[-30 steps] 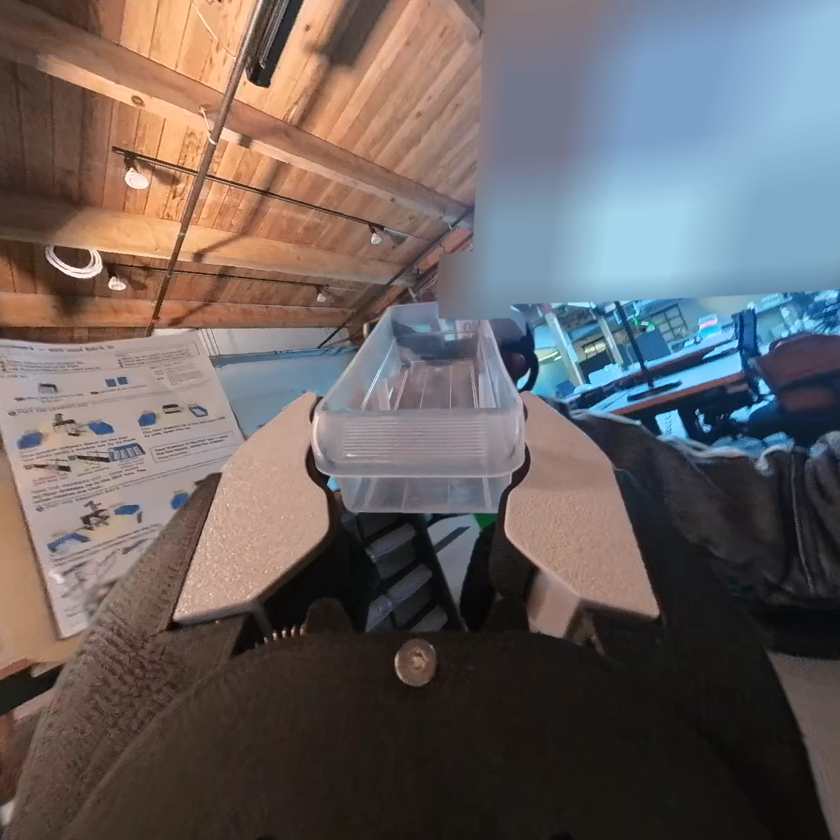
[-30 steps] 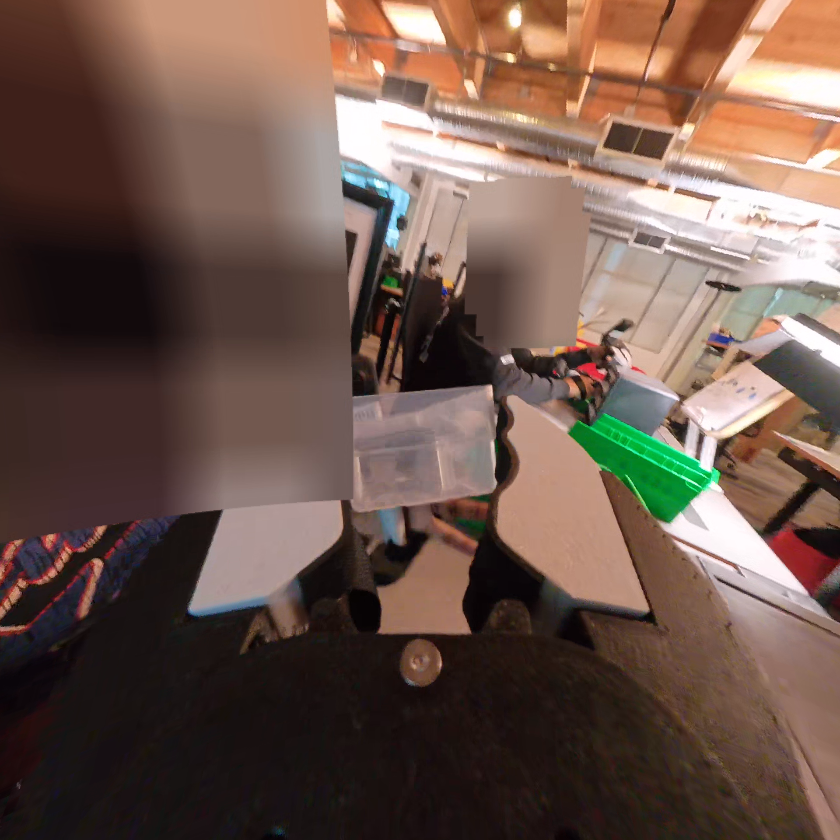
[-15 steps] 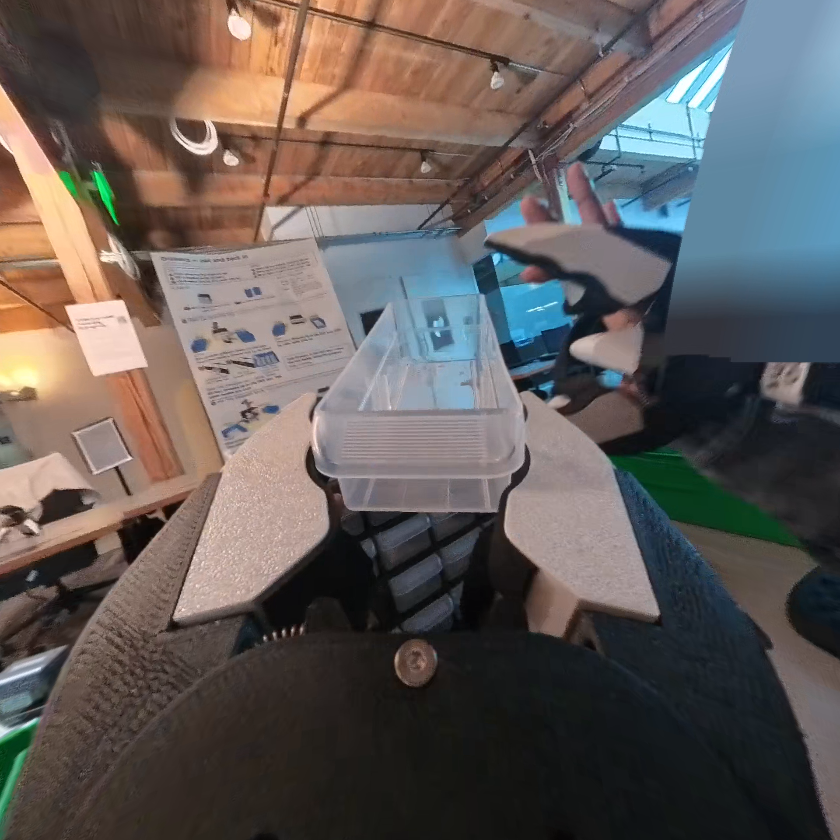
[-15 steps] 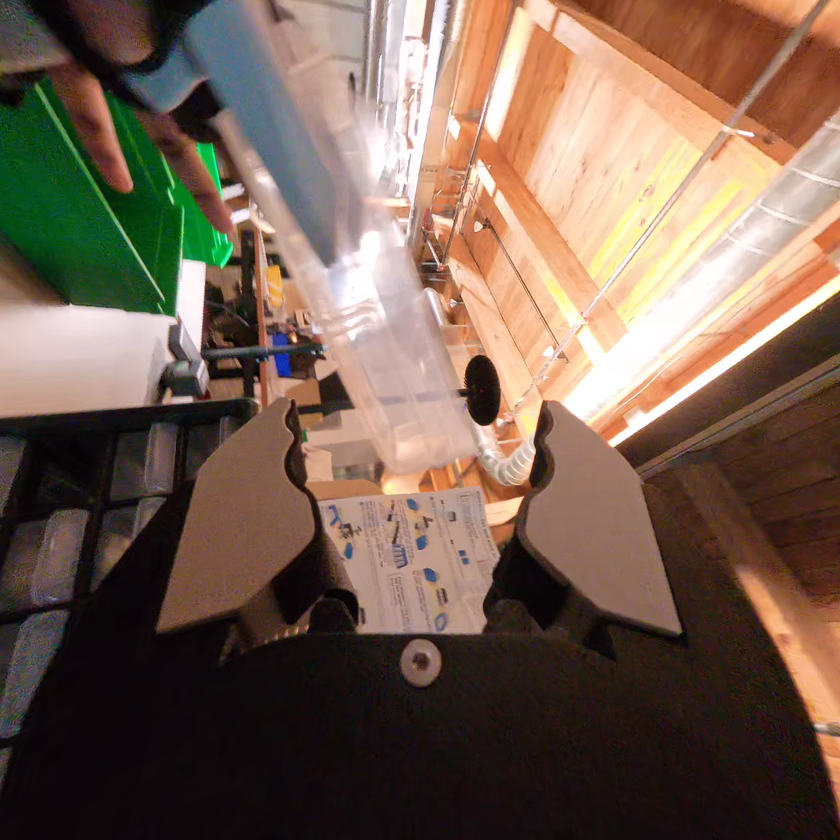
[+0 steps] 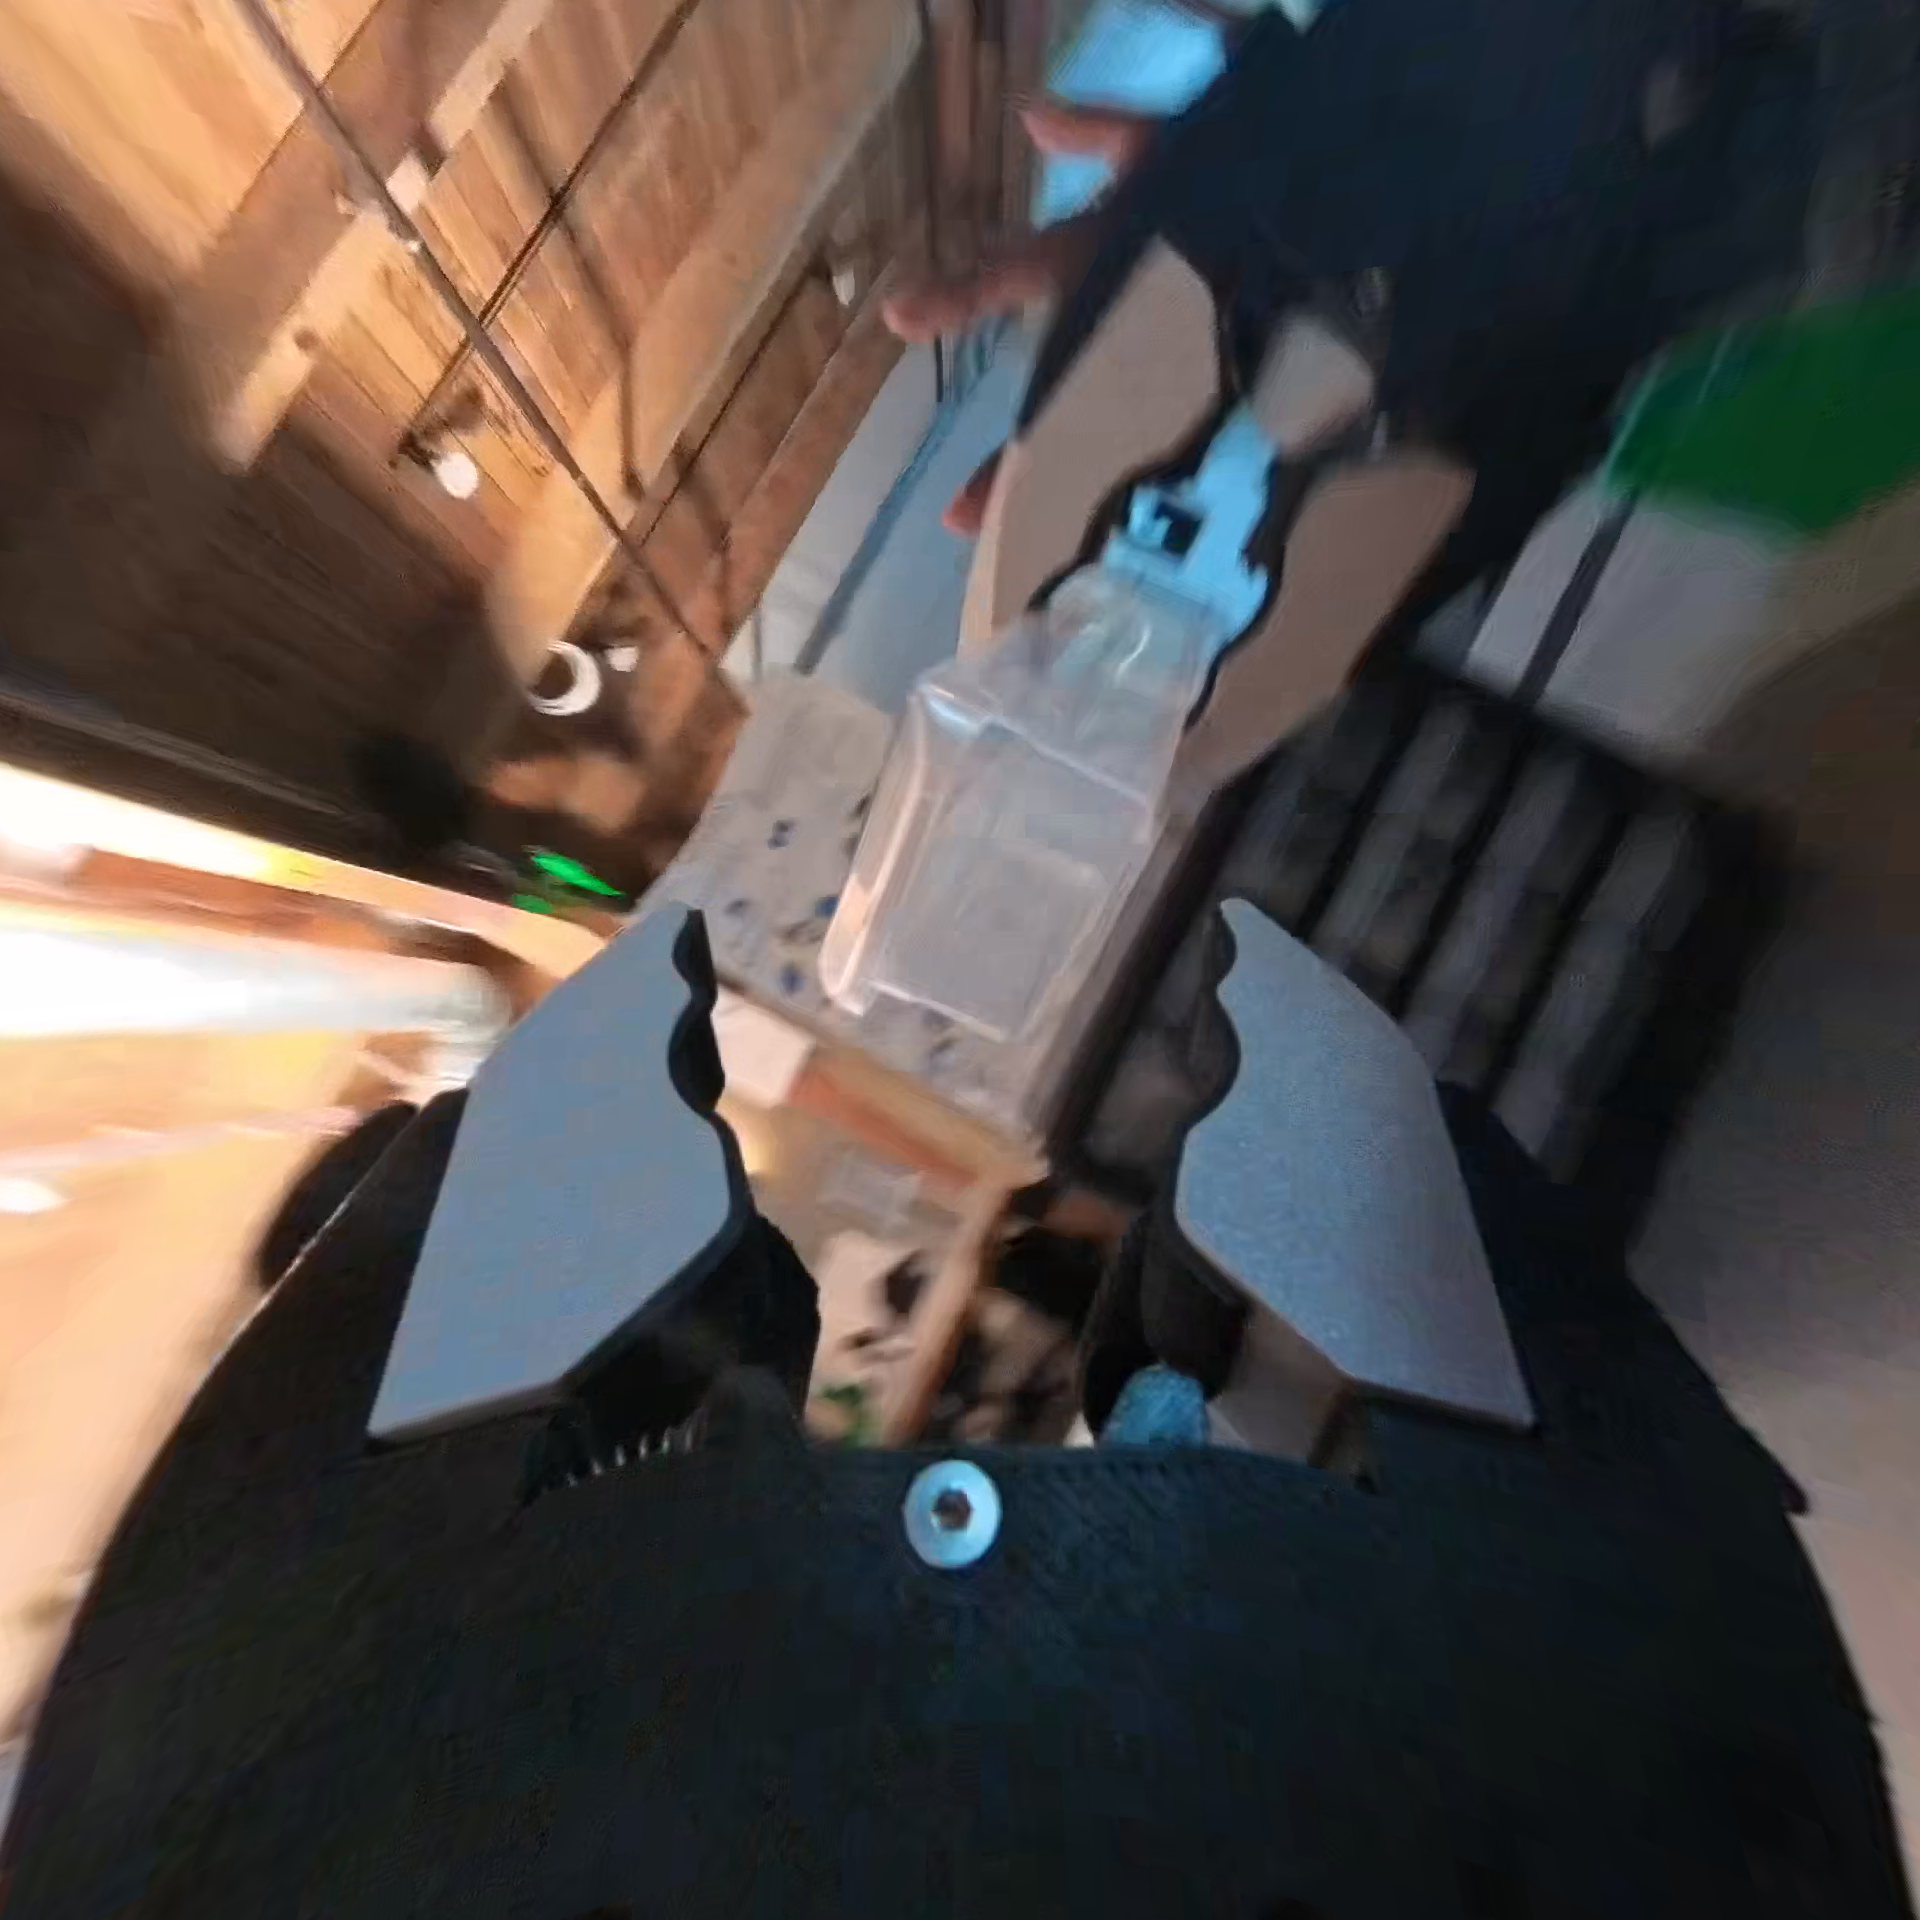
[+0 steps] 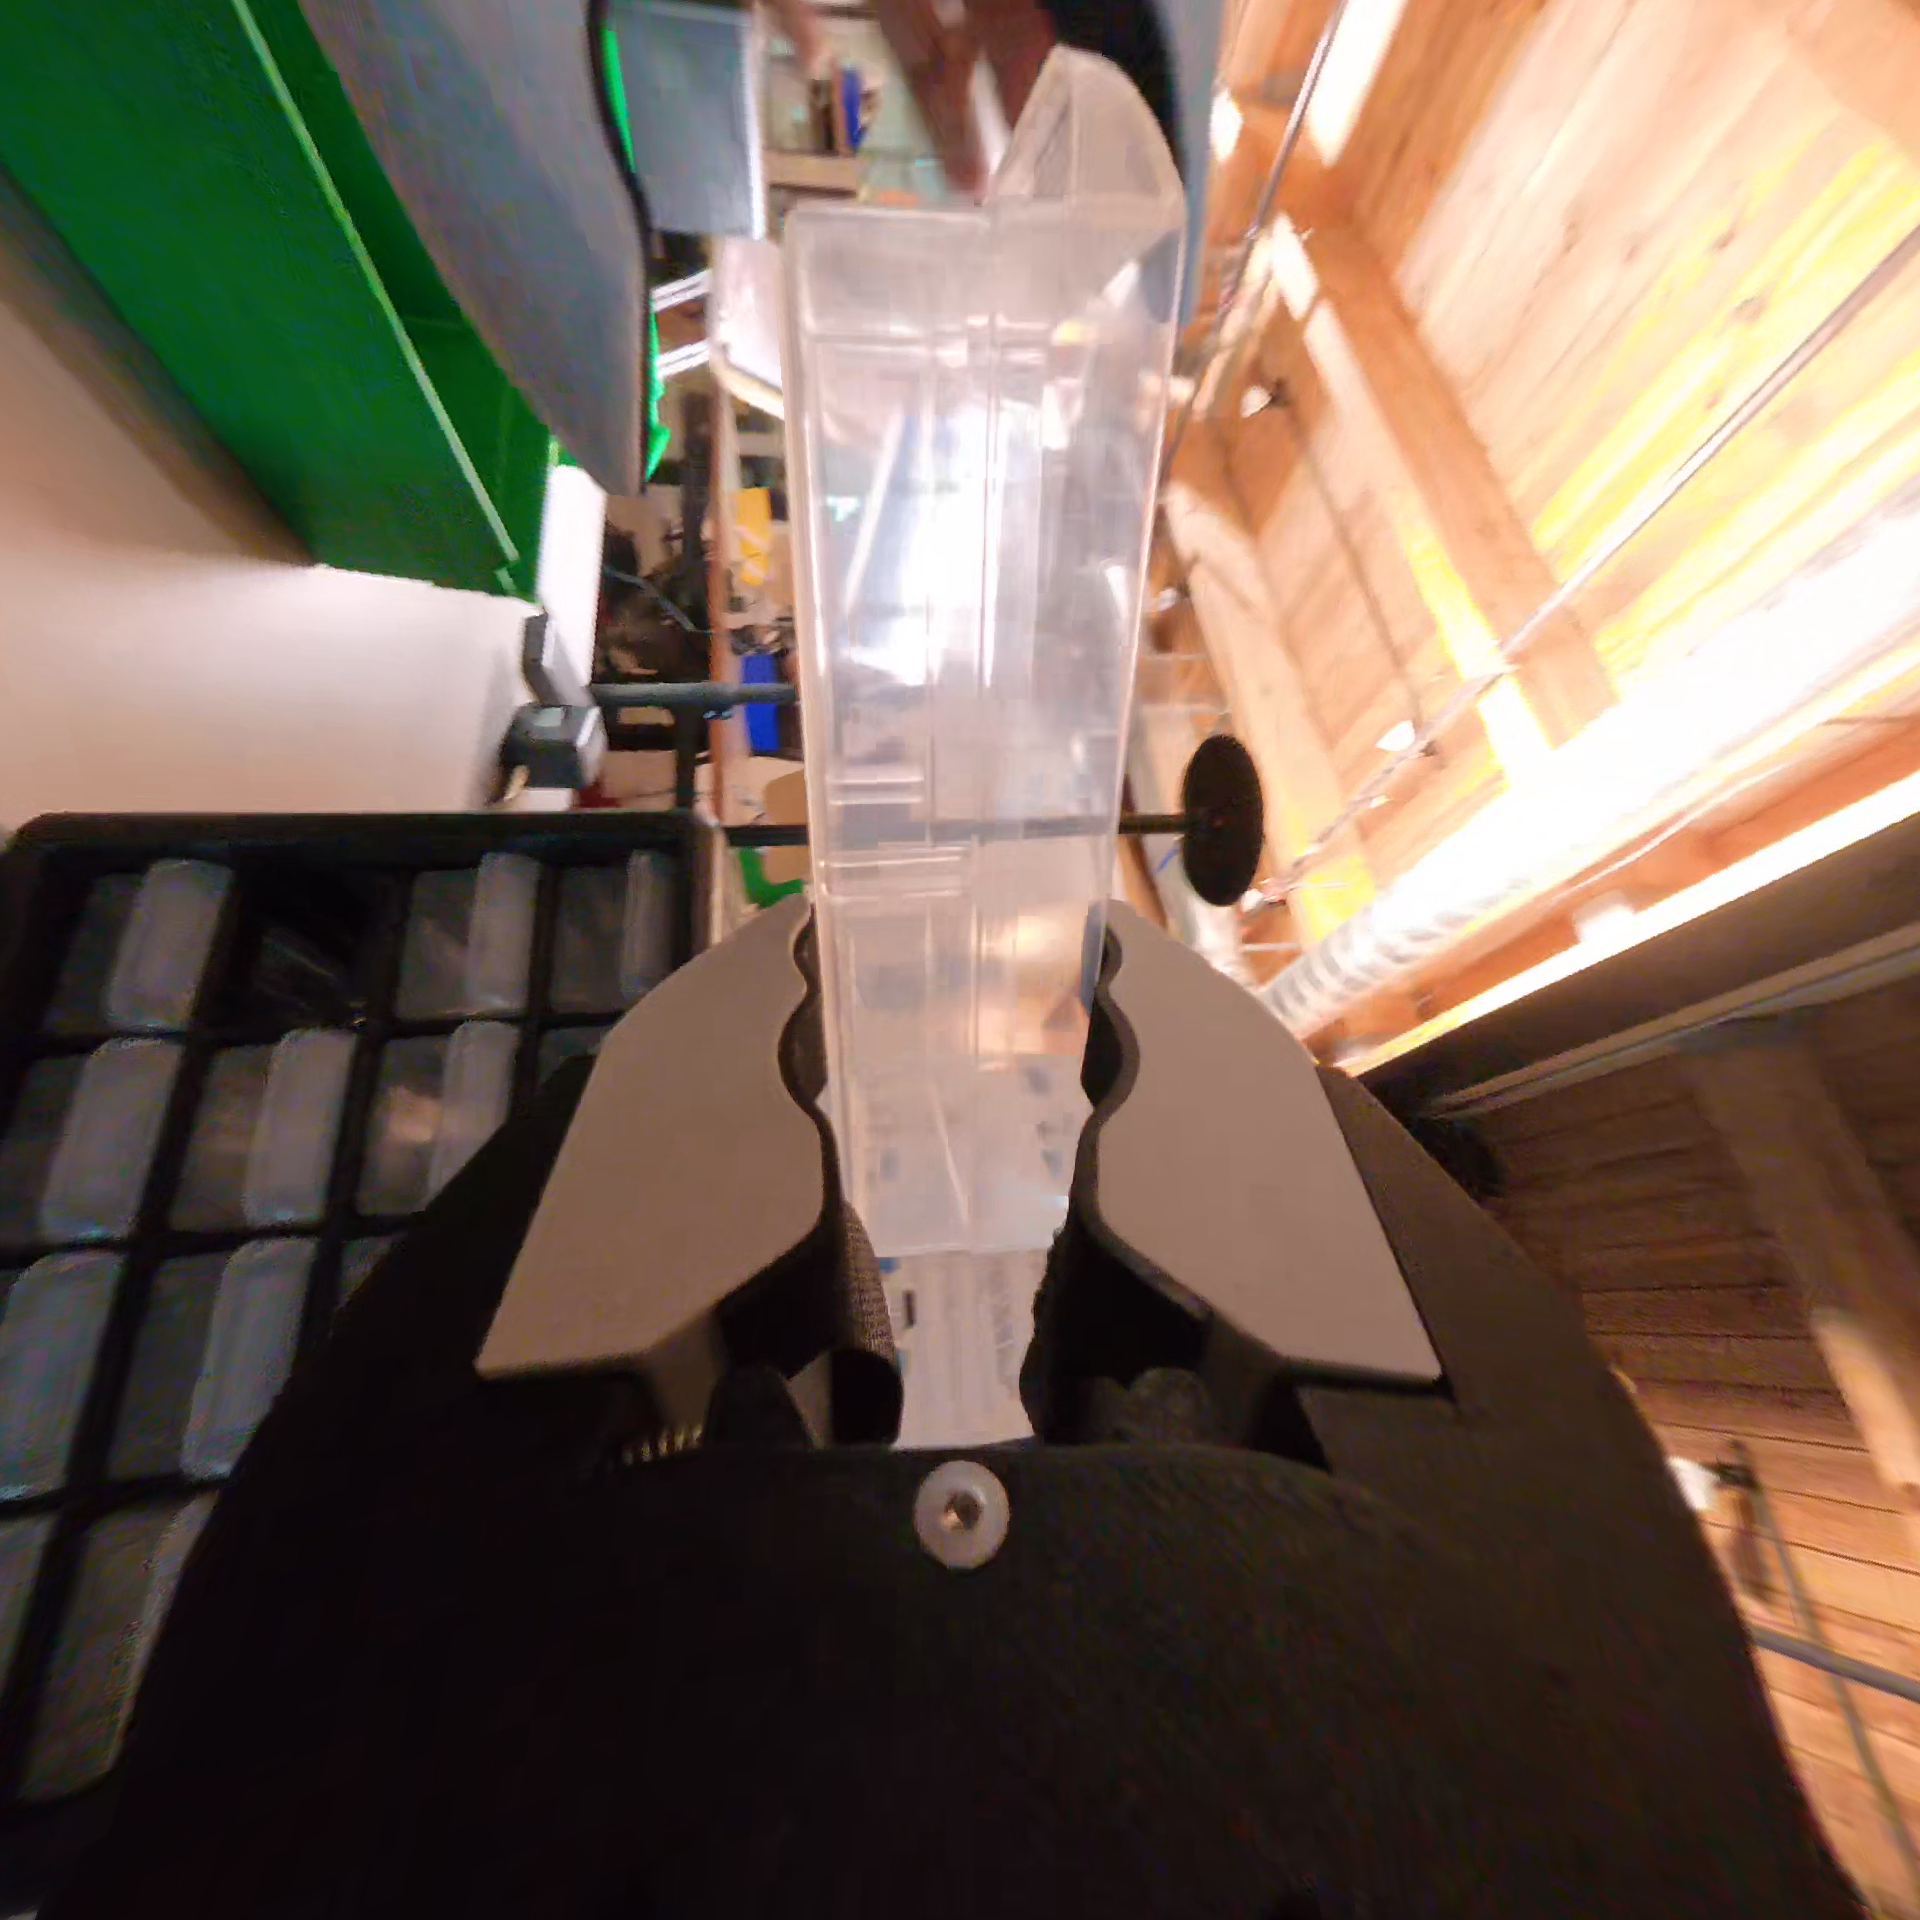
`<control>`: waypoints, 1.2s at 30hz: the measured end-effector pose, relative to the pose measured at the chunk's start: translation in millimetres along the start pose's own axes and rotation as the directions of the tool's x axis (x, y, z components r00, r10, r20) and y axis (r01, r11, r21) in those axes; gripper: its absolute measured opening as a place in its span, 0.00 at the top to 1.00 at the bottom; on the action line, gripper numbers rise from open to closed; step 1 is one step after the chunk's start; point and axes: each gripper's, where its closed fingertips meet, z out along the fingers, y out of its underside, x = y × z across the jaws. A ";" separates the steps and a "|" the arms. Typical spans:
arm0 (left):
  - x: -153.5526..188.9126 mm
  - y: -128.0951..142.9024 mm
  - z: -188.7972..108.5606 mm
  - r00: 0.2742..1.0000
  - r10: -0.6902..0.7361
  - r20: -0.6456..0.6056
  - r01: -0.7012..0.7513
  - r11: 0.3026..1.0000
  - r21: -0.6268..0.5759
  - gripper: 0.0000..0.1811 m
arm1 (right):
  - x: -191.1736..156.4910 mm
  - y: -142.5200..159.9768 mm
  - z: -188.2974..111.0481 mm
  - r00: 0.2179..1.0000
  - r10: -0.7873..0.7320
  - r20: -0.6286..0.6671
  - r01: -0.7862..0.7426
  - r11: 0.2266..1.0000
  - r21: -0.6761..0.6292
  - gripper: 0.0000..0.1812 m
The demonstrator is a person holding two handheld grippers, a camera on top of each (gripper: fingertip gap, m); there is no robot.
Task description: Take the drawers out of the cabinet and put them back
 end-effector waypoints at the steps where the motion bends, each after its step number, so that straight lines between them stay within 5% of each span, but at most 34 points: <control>1: 1.0 3.5 -0.8 0.992 0.123 -0.001 -0.123 0.992 -0.032 0.51 | -4.0 4.5 0.8 1.000 0.014 0.025 -0.014 1.000 -0.012 0.74; 3: -0.6 1.2 -0.7 0.958 0.285 0.016 -0.284 0.958 -0.044 0.56 | -11.5 8.4 2.4 0.998 0.025 0.060 -0.025 1.000 -0.010 0.74; 7: 6.4 -5.9 3.8 0.920 0.391 -0.020 -0.391 0.920 -0.013 0.65 | -17.2 6.7 3.3 0.996 0.044 0.081 -0.046 0.999 0.019 0.74; 20: 15.8 -4.4 4.9 0.878 0.474 -0.060 -0.476 0.879 -0.014 0.71 | -18.3 0.5 1.5 0.994 0.062 0.086 -0.069 0.995 0.074 0.73; 23: 8.0 -2.1 2.7 0.869 0.494 -0.006 -0.494 0.868 -0.053 0.72 | -14.0 -6.7 -1.7 0.980 0.176 0.093 -0.187 0.972 0.139 0.72; 28: -3.0 16.3 -9.5 0.904 0.428 0.024 -0.418 0.893 -0.166 0.74 | 3.2 7.1 -7.4 0.908 0.407 0.095 -0.418 0.888 0.191 0.69; 33: 11.2 49.3 -19.7 0.913 0.406 -0.027 -0.393 0.864 -0.313 0.74 | 24.0 40.8 -11.9 0.674 0.730 0.115 -0.733 0.640 0.232 0.73; 36: 24.1 73.7 -25.8 0.874 0.478 -0.085 -0.463 0.768 -0.443 0.74 | 25.7 82.1 -8.4 0.688 0.724 -0.049 -0.717 0.689 0.109 0.81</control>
